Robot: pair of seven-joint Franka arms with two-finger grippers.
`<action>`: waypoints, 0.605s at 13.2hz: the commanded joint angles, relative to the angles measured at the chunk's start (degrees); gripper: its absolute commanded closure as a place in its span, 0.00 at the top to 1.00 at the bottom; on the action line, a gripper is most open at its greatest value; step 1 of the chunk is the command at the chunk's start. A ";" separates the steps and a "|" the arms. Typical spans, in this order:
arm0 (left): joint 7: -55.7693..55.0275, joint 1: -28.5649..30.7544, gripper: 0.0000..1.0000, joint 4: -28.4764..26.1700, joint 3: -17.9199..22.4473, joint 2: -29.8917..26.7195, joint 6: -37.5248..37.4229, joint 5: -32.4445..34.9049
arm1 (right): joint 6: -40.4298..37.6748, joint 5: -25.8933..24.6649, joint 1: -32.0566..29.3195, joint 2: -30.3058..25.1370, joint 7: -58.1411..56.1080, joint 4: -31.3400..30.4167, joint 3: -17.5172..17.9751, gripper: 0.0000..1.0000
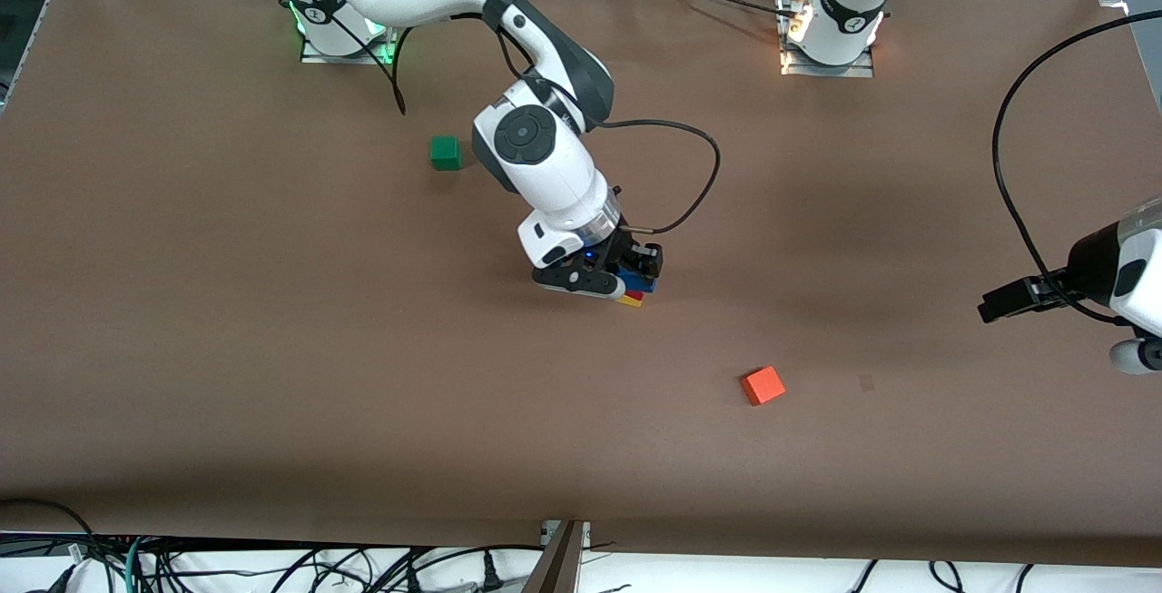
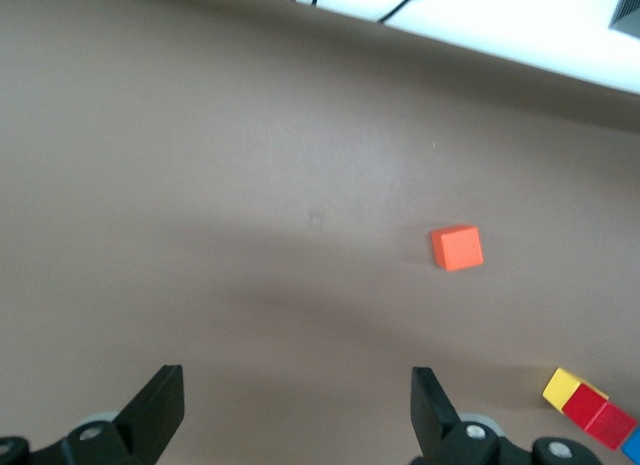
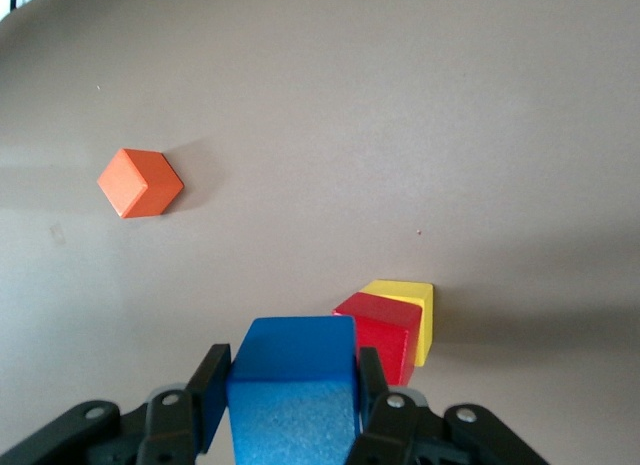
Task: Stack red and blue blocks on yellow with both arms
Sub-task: 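Open the left gripper and withdraw it while the right gripper moves over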
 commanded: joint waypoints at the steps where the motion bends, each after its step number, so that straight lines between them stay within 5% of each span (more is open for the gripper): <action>1: 0.35 0.54 1.00 -0.92 -0.58 -1.56 -3.07 1.21 | 0.26 0.05 0.77 0.73 0.81 1.21 -0.61 0.43; 4: 0.44 0.63 1.00 -3.62 -0.58 -4.71 -5.20 0.68 | -2.37 -1.44 0.95 0.73 0.81 1.12 -0.61 0.43; 8: 2.53 1.24 1.00 -18.99 0.03 -15.51 -1.52 0.24 | -5.27 -1.53 0.95 0.64 0.90 1.12 -0.61 0.43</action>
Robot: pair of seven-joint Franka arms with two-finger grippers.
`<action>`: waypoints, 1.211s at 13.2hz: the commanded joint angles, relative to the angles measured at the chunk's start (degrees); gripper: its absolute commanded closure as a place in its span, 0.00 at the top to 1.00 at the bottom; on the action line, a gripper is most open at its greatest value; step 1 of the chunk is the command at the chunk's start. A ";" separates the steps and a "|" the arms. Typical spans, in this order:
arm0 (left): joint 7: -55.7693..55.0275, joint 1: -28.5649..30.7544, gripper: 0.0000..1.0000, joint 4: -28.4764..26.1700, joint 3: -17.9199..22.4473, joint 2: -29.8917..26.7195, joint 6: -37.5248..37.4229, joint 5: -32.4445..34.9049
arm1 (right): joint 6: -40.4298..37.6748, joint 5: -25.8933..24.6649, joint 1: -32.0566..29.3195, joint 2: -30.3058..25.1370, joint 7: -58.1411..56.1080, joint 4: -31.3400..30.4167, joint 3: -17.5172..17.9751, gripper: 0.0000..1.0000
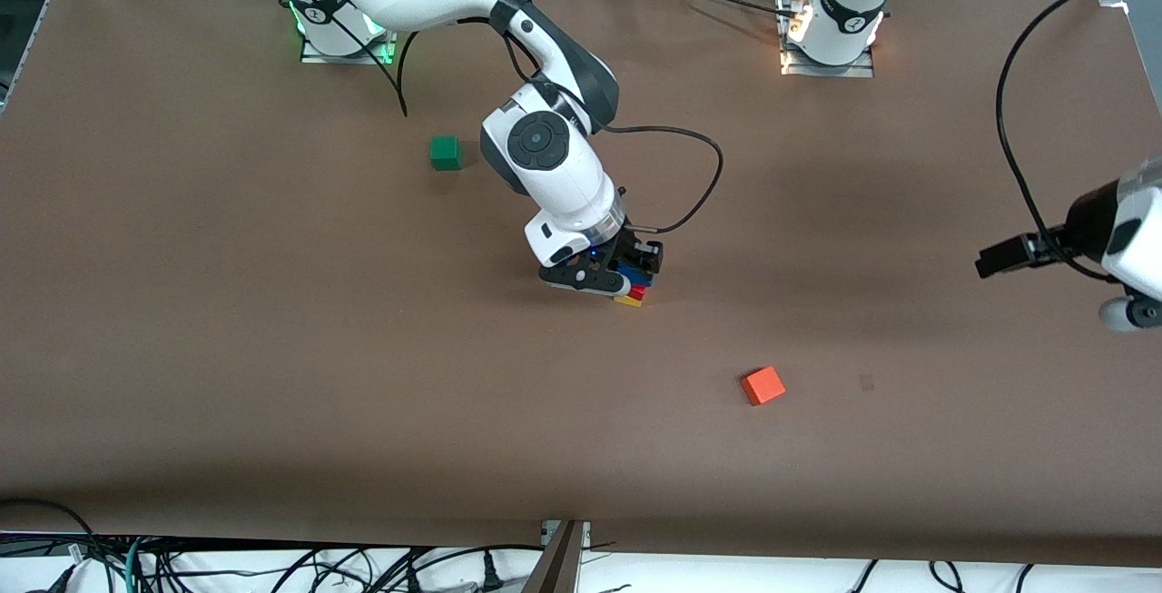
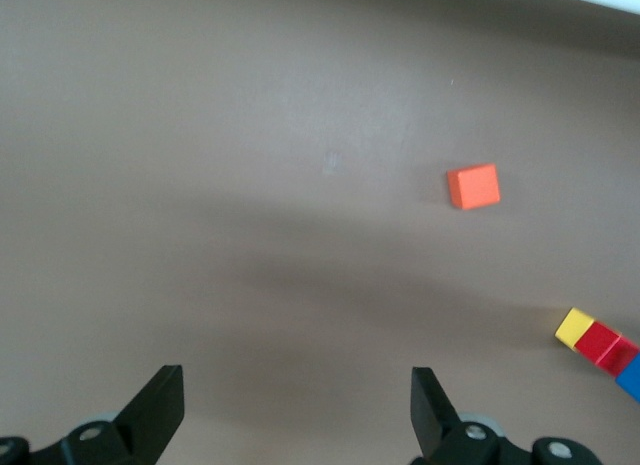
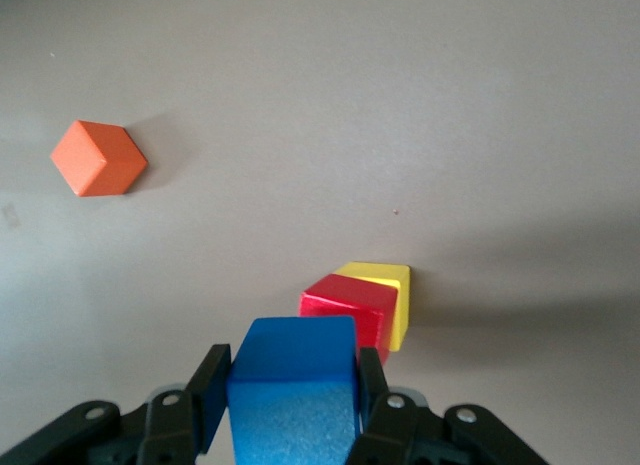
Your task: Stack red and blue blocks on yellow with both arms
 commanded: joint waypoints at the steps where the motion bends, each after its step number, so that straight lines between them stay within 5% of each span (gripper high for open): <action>1: 4.98 1.19 1.00 -13.05 0.34 -9.00 3.96 0.24 | -2.51 -0.89 0.53 0.16 0.89 1.13 -0.49 0.43; 5: 5.97 3.30 1.00 -23.69 0.43 -15.25 9.06 -2.91 | -1.82 -1.85 0.53 0.60 0.98 1.13 -0.49 0.44; 16: 5.79 4.44 1.00 -19.40 0.25 -11.74 8.63 -3.27 | -0.32 -1.94 0.70 1.74 1.60 1.13 -0.49 0.54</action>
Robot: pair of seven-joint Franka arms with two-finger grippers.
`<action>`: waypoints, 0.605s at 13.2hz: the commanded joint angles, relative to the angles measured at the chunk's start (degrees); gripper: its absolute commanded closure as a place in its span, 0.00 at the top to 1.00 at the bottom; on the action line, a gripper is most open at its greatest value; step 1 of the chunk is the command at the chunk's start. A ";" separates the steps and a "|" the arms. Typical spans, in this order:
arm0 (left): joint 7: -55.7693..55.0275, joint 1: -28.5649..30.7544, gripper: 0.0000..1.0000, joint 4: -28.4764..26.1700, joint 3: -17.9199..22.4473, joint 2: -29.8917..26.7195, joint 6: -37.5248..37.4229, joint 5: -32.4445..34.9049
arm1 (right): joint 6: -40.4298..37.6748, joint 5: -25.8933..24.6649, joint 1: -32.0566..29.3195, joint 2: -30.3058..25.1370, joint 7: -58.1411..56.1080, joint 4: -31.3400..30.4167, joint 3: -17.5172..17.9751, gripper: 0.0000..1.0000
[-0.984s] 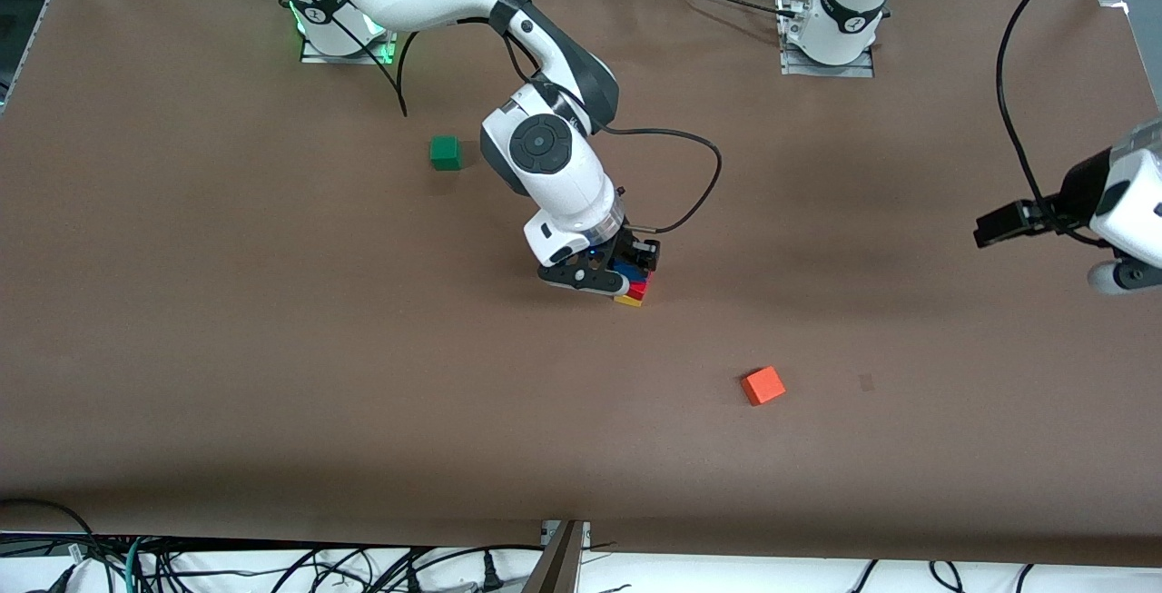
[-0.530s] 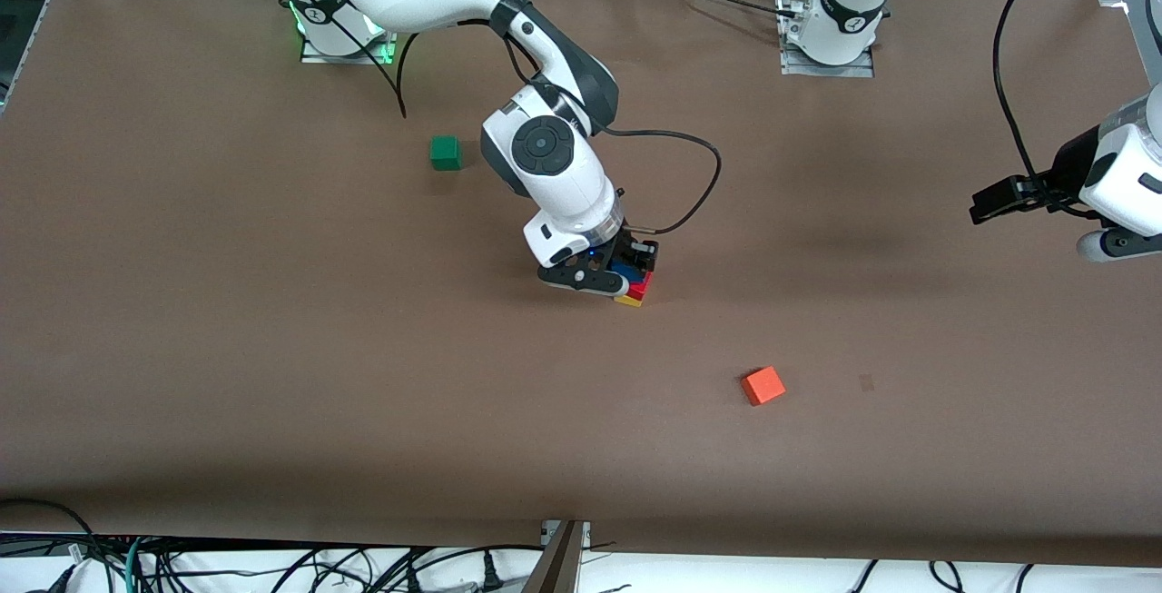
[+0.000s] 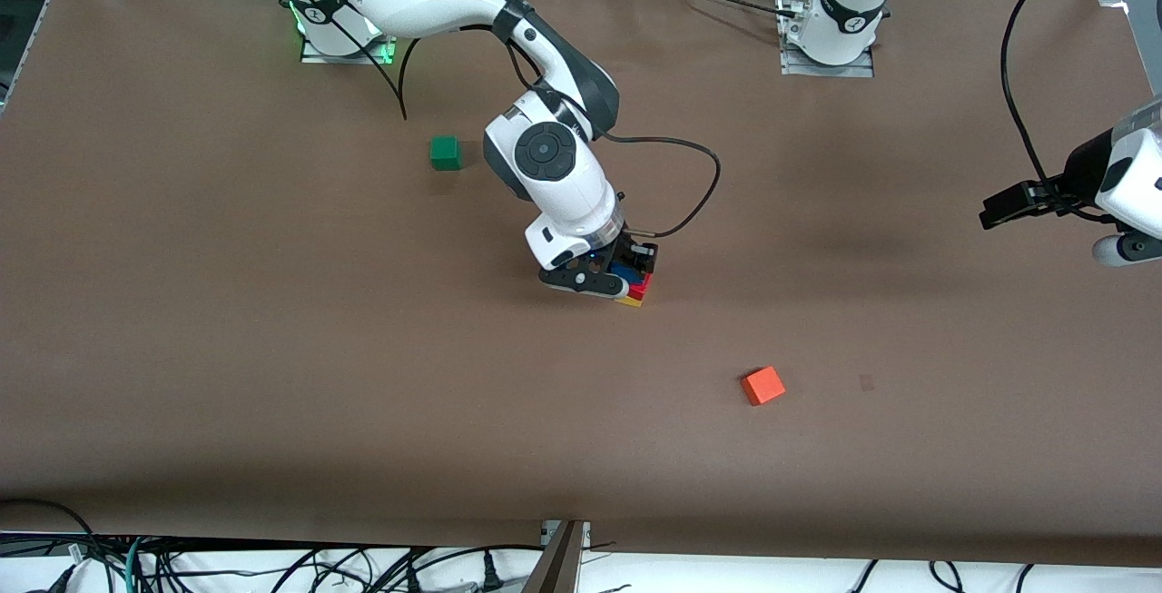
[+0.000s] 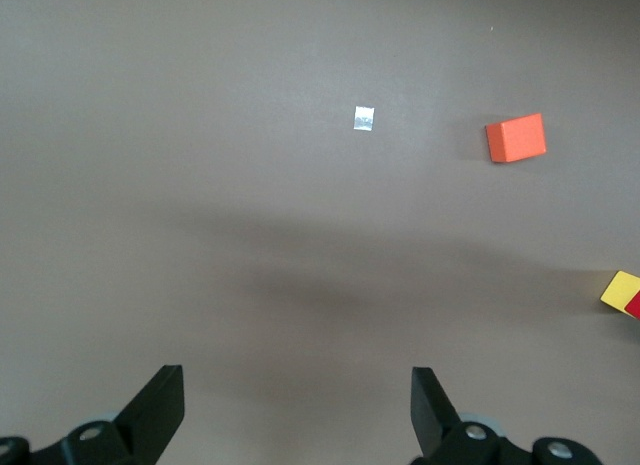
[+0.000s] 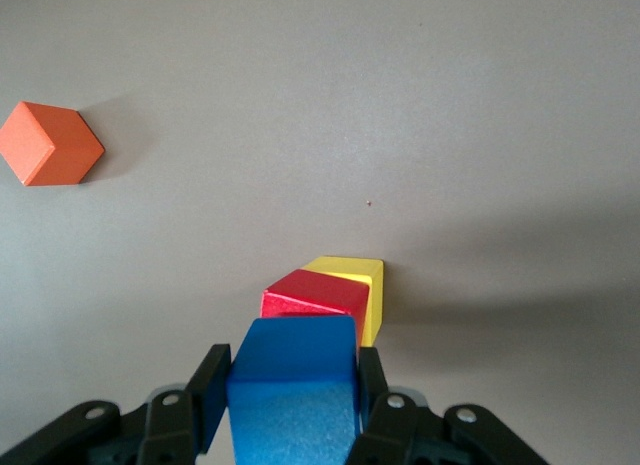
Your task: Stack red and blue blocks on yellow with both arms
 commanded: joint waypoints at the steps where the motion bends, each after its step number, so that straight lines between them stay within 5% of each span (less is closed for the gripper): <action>1: 1.49 0.51 1.00 1.64 -0.36 0.81 -0.10 -1.15 | 1.08 -1.10 0.61 0.57 1.87 1.14 -0.42 0.54; 5: 1.50 0.68 1.00 1.73 -0.36 0.90 -0.10 -1.24 | 1.53 -1.10 0.61 0.66 2.22 1.14 -0.42 0.55; 8: 1.50 0.51 1.00 1.73 -0.36 0.90 -0.10 -1.15 | 1.87 -1.27 0.70 1.10 2.40 1.14 -0.42 0.67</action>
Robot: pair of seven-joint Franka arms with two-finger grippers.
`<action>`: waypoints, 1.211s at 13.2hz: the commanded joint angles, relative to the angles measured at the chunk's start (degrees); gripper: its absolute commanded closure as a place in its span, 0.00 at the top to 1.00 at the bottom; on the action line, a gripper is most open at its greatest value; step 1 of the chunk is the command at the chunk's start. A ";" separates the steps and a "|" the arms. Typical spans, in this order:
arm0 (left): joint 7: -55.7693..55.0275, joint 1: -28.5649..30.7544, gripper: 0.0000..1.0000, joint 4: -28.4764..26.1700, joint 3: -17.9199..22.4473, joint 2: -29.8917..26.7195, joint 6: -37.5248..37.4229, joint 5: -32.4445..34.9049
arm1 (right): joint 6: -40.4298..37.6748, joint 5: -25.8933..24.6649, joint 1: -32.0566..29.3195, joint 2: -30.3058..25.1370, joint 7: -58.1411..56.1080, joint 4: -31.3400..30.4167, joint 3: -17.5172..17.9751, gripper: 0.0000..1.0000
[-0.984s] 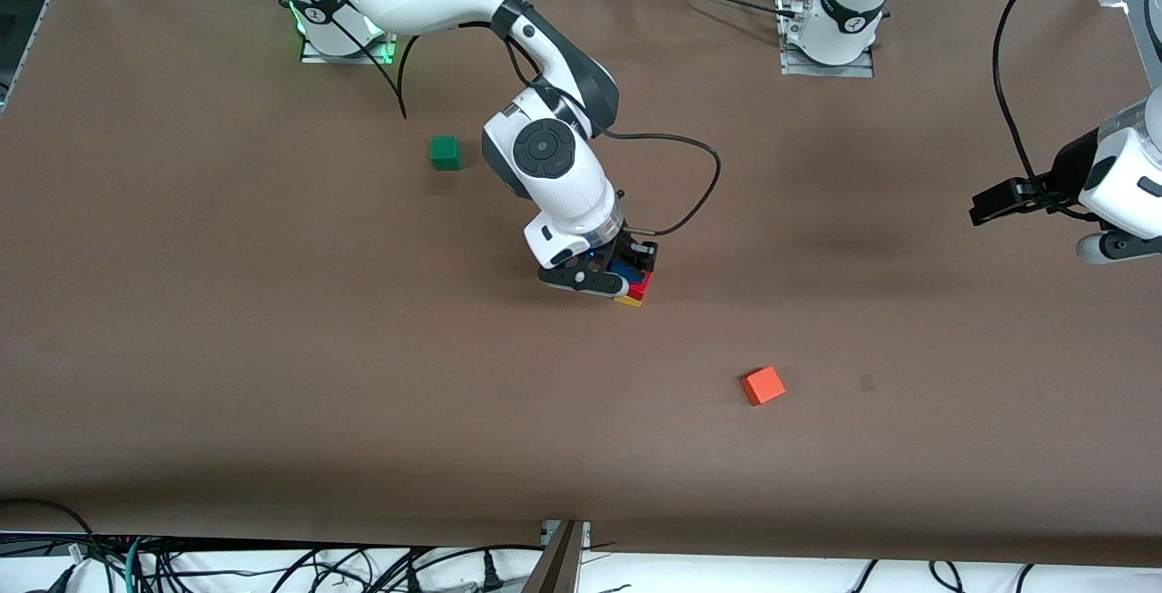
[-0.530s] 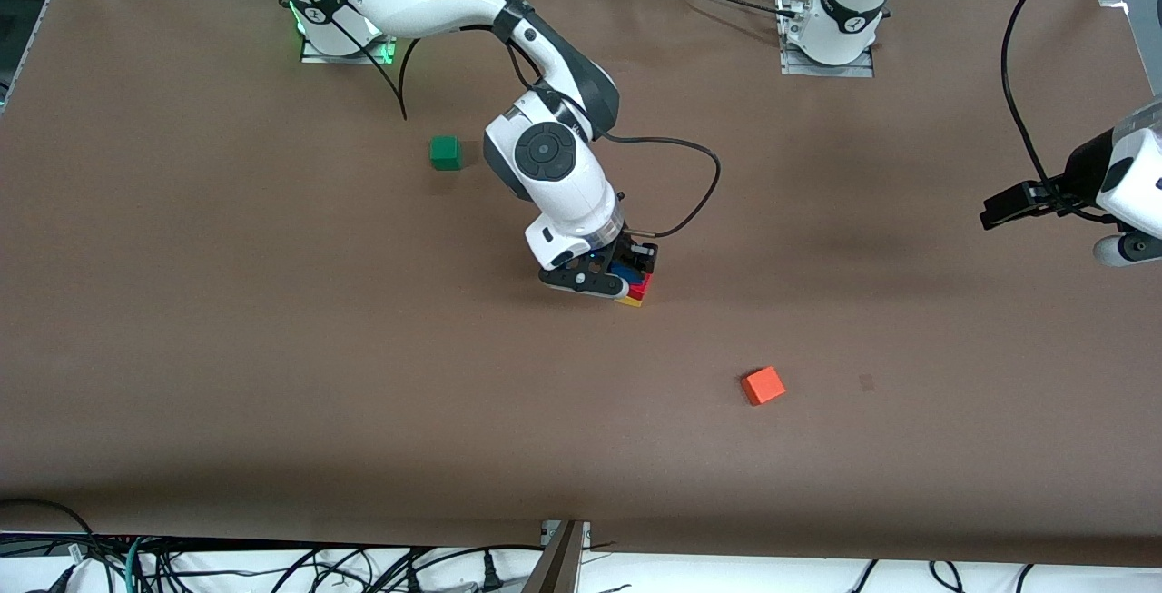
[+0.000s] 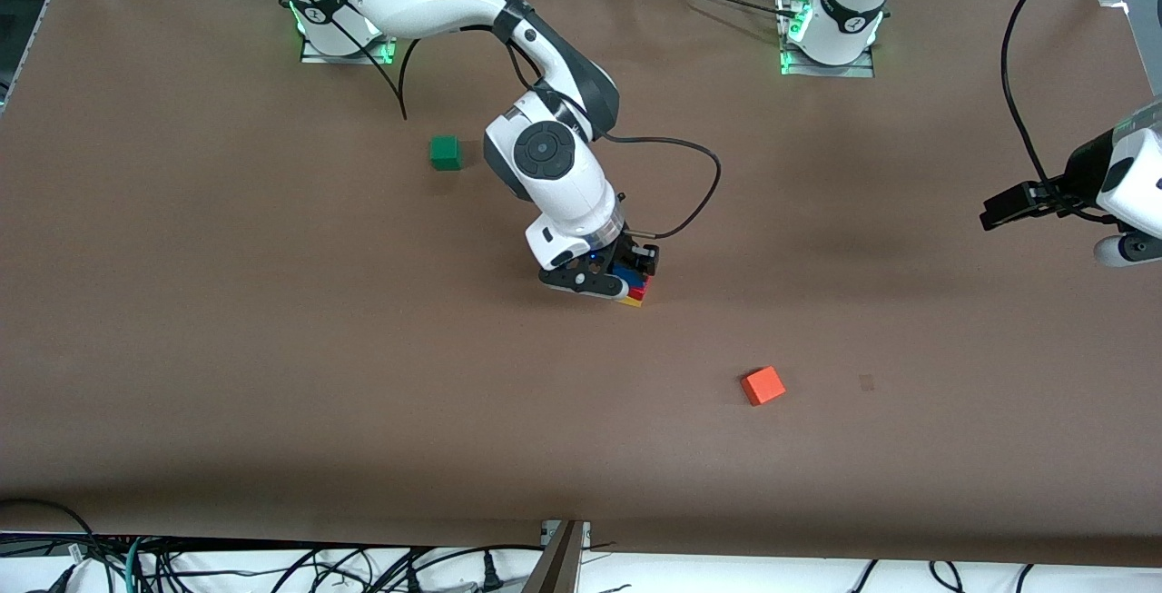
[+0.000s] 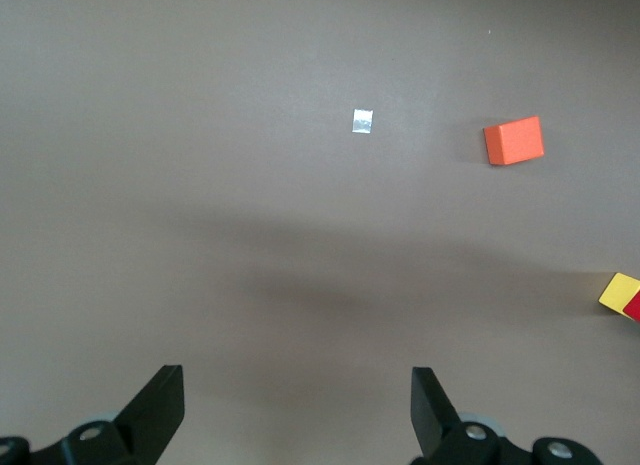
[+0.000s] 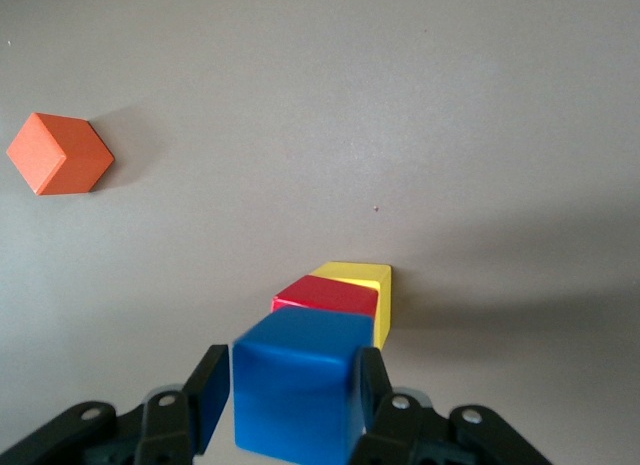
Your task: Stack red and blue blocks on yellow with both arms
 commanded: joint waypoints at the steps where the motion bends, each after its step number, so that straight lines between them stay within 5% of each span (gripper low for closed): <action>1: 1.49 0.50 1.00 1.64 -0.30 0.85 -0.24 -1.23 | 0.92 -1.25 0.67 0.90 1.63 1.14 -0.42 0.70; 3: 1.49 0.58 1.00 1.64 -0.30 0.85 -0.24 -1.23 | 0.92 -1.25 0.67 0.90 1.45 1.14 -0.42 0.76; 5: 1.49 0.50 1.00 1.64 -0.30 0.85 -0.24 -1.23 | 0.40 -1.25 0.41 0.29 1.28 1.22 -0.51 1.00; 9: 1.49 0.58 1.00 1.64 -0.30 0.85 -0.24 -1.32 | -5.22 -1.08 -0.90 -4.80 -2.40 1.22 -4.98 1.00; 12: 1.58 0.58 1.00 1.64 -0.30 0.85 -0.24 -1.32 | -17.75 -0.46 -6.42 -12.87 -7.15 -0.61 -6.05 1.00; 16: 1.58 0.58 1.00 1.64 -0.30 0.93 -0.24 -1.32 | -28.41 0.77 -15.22 -25.96 -24.62 -11.13 -6.22 1.00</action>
